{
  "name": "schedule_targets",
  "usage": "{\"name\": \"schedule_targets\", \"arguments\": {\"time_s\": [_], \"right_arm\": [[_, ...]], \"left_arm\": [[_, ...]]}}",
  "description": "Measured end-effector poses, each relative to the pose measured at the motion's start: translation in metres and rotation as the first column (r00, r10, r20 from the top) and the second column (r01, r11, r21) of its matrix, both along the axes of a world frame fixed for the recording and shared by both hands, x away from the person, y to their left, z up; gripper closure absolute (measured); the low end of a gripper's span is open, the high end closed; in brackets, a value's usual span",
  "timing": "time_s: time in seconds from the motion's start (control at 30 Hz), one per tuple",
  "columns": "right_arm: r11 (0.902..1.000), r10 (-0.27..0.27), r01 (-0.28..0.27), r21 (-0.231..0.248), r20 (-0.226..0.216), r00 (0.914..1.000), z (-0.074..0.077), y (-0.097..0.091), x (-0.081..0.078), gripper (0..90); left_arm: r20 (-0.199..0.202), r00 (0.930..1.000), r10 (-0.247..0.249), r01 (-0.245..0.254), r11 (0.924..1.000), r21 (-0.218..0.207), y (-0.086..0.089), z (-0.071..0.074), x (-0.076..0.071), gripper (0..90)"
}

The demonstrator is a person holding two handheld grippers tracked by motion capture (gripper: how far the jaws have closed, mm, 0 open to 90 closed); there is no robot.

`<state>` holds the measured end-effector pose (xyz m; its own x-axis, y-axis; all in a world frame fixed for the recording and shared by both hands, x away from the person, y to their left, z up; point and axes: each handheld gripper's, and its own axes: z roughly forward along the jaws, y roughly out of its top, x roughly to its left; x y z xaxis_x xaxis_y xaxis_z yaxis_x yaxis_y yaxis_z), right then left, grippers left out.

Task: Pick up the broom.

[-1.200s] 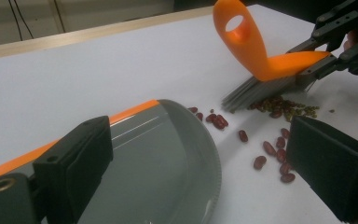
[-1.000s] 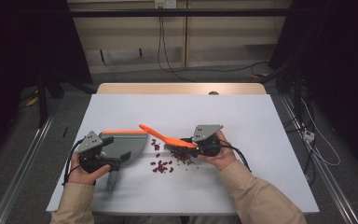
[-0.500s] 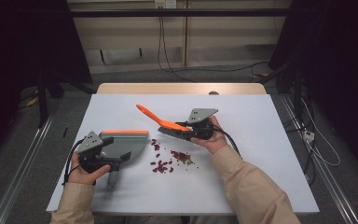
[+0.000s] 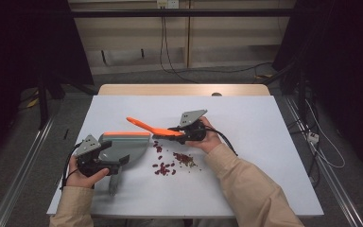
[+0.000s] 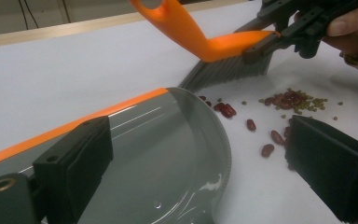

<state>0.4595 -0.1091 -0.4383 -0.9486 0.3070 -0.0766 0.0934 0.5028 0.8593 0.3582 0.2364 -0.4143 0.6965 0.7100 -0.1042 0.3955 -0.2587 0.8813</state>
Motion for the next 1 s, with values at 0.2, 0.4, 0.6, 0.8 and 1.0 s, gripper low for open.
{"name": "schedule_targets", "arguments": {"time_s": [0.2,0.4,0.6,0.8,1.0], "right_arm": [[0.9987,0.049,-0.049,-0.013,-0.018,0.9986,0.002,-0.004,-0.010,70.8],[0.9962,0.083,-0.084,-0.026,-0.022,0.9963,0.004,-0.008,-0.021,70.6],[0.9945,0.097,-0.098,-0.037,-0.025,0.9950,0.005,-0.011,-0.030,70.6],[0.9938,0.104,-0.105,-0.037,-0.027,0.9942,0.005,-0.012,-0.037,70.5],[0.9949,0.092,-0.093,-0.041,-0.022,0.9955,0.007,-0.013,-0.039,70.7]], "left_arm": [[-0.001,1.0000,0.002,-0.002,1.0000,-0.001,0.001,0.000,-0.001,7.5],[0.001,1.0000,0.002,-0.002,1.0000,-0.001,0.001,0.000,-0.001,7.5],[0.001,1.0000,-0.001,0.001,1.0000,0.001,0.001,0.000,0.000,7.5],[0.002,1.0000,-0.004,0.004,1.0000,0.006,0.000,0.000,-0.001,7.5],[0.003,1.0000,-0.006,0.006,0.9999,0.013,-0.001,0.000,-0.001,7.5]]}}
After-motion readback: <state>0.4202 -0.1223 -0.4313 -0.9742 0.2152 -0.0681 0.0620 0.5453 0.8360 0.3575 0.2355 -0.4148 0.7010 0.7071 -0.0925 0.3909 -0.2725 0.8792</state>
